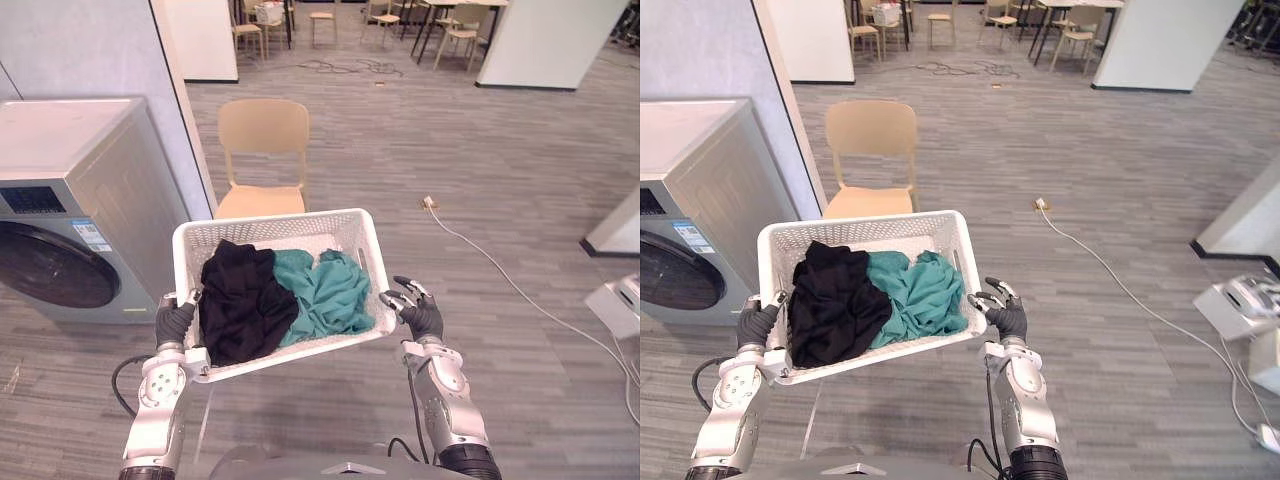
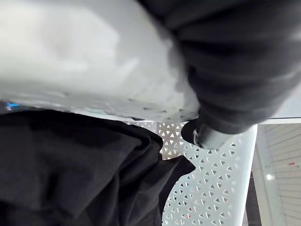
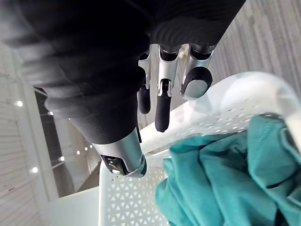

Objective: Pick up the laundry basket with both hands and put the clothes into the washing machine.

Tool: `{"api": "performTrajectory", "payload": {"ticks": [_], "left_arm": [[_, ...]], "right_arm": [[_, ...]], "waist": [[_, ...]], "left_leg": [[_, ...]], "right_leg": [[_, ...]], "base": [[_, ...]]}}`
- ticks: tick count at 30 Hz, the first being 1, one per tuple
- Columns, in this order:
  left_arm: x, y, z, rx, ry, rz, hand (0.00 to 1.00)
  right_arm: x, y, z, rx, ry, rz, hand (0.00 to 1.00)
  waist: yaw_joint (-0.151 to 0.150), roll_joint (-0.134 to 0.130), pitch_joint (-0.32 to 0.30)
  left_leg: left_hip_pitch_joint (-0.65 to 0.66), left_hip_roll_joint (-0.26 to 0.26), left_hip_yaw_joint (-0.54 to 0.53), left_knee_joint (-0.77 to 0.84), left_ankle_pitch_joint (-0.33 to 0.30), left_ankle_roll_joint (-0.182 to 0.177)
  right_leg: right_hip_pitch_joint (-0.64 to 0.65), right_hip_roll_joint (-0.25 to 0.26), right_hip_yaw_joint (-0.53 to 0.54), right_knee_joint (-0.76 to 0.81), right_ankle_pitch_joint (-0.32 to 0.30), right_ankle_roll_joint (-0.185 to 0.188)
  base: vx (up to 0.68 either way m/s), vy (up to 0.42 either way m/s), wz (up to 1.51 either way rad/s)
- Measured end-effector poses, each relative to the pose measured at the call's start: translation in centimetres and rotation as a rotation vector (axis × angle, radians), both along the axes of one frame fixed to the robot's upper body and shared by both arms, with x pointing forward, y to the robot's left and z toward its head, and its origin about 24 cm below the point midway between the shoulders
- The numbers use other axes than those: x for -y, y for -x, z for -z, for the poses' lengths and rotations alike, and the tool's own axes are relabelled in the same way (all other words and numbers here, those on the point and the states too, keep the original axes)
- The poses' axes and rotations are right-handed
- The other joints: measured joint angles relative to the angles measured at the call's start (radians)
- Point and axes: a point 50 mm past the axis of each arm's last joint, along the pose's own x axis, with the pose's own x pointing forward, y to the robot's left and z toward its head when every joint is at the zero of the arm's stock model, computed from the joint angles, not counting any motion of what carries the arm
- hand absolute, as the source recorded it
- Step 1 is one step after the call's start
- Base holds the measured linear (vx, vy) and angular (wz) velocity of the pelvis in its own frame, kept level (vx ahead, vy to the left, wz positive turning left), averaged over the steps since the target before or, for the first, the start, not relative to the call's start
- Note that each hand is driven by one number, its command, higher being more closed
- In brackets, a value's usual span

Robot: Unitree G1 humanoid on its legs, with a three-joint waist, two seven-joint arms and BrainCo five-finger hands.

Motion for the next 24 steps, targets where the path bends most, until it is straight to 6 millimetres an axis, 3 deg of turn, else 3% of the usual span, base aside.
{"api": "performTrajectory", "payload": {"ticks": [2,4,6,7,8,9,10,12,13,15,17,20,22,24], "left_arm": [[-0.4,-0.1,-0.2,0.012,0.002,-0.011,1.00],[-0.5,-0.2,-0.3,0.011,-0.005,-0.006,1.00],[-0.2,-0.3,0.0,0.002,0.000,0.004,1.00],[0.5,-0.1,0.6,-0.022,0.011,0.020,1.00],[0.7,-0.1,0.7,-0.027,0.013,0.029,1.00],[1.1,-0.2,0.9,-0.029,0.024,0.038,1.00],[1.4,-0.2,1.0,-0.030,0.038,0.038,1.00],[1.6,-0.1,1.3,-0.045,0.048,0.047,1.00],[1.6,-0.1,1.4,-0.048,0.049,0.049,1.00],[2.0,-0.2,1.4,-0.047,0.059,0.058,1.00],[2.0,-0.3,1.4,-0.044,0.076,0.056,1.00],[2.2,-0.6,1.2,-0.031,0.085,0.065,1.00],[2.2,-0.8,1.0,-0.022,0.085,0.063,1.00],[2.2,-0.8,1.0,-0.022,0.083,0.058,1.00]], "right_arm": [[0.0,-0.2,-0.2,0.008,0.000,-0.004,1.00],[0.5,0.2,-0.1,0.002,0.006,0.015,1.00],[1.3,0.8,0.3,-0.015,0.017,0.038,1.00],[2.2,1.7,0.7,-0.044,0.037,0.056,1.00],[2.5,1.9,0.7,-0.042,0.038,0.066,1.00],[2.6,1.8,0.1,-0.016,0.038,0.078,1.00],[2.9,1.7,-0.4,0.002,0.040,0.088,1.00],[3.0,1.5,-1.5,0.055,0.018,0.100,1.00],[3.1,1.5,-1.6,0.061,0.020,0.107,1.00],[3.7,1.7,-1.6,0.059,0.024,0.145,1.00],[4.2,1.8,-1.7,0.059,0.020,0.168,1.00],[4.5,1.9,-1.6,0.058,0.020,0.180,1.00],[4.7,2.0,-1.5,0.053,0.005,0.190,1.00],[5.0,2.2,-0.9,0.027,0.008,0.196,1.00]], "waist": [[0.000,-0.001,0.000],[-0.030,-0.006,0.002],[-0.043,-0.007,0.004],[-0.043,0.025,0.002],[-0.039,0.036,0.002],[-0.055,0.052,0.006],[-0.053,0.061,0.009],[-0.029,0.078,0.017],[-0.027,0.078,0.017],[-0.033,0.065,0.026],[-0.034,0.062,0.028],[-0.034,0.058,0.029],[-0.041,0.049,0.036],[-0.040,0.061,0.028]], "left_leg": [[0.033,0.005,-0.020,-0.018,-0.018,-0.018],[0.073,0.010,-0.087,-0.013,-0.070,-0.061],[0.098,0.022,-0.132,0.024,-0.119,-0.074],[0.150,0.068,-0.155,0.045,-0.163,-0.098],[0.136,0.088,-0.157,0.107,-0.167,-0.101],[0.050,0.134,-0.141,0.309,-0.140,-0.081],[0.010,0.162,-0.125,0.404,-0.107,-0.063],[-0.096,0.274,-0.053,0.680,0.110,-0.025],[-0.116,0.291,-0.052,0.733,0.108,-0.026],[-0.185,0.323,-0.016,0.812,0.036,-0.027],[-0.219,0.331,0.007,0.721,-0.018,-0.042],[-0.223,0.289,0.004,0.354,-0.041,-0.078],[-0.224,0.228,-0.041,0.018,0.030,-0.113],[-0.217,0.216,-0.087,-0.102,0.082,-0.120]], "right_leg": [[-0.057,0.044,-0.006,-0.278,0.056,-0.011],[-0.055,0.111,0.054,-0.585,0.216,-0.004],[-0.029,0.124,0.087,-0.554,0.269,-0.018],[0.015,0.155,0.062,-0.516,0.281,-0.023],[0.033,0.164,0.039,-0.512,0.279,-0.026],[0.061,0.178,-0.001,-0.508,0.262,-0.050],[0.077,0.191,-0.014,-0.509,0.250,-0.060],[0.164,0.241,-0.027,-0.535,0.214,-0.101],[0.188,0.248,-0.033,-0.547,0.203,-0.108],[0.262,0.249,-0.035,-0.593,0.188,-0.115],[0.303,0.246,-0.032,-0.639,0.189,-0.115],[0.339,0.218,-0.034,-0.664,0.178,-0.096],[0.365,0.165,-0.030,-0.658,0.145,-0.046],[0.388,0.150,-0.022,-0.657,0.125,-0.015]], "base": [[0.37,-0.046,0.38],[0.46,-0.161,0.77],[0.40,-0.227,0.78],[0.48,-0.272,0.63],[0.57,-0.341,0.74],[0.48,-0.285,0.50],[0.49,-0.316,0.32],[0.48,-0.233,-0.12],[0.44,-0.155,-0.06],[0.40,-0.131,0.06],[0.39,-0.059,0.00],[0.28,0.041,0.01],[0.31,0.192,0.05],[0.28,0.234,-0.07]]}}
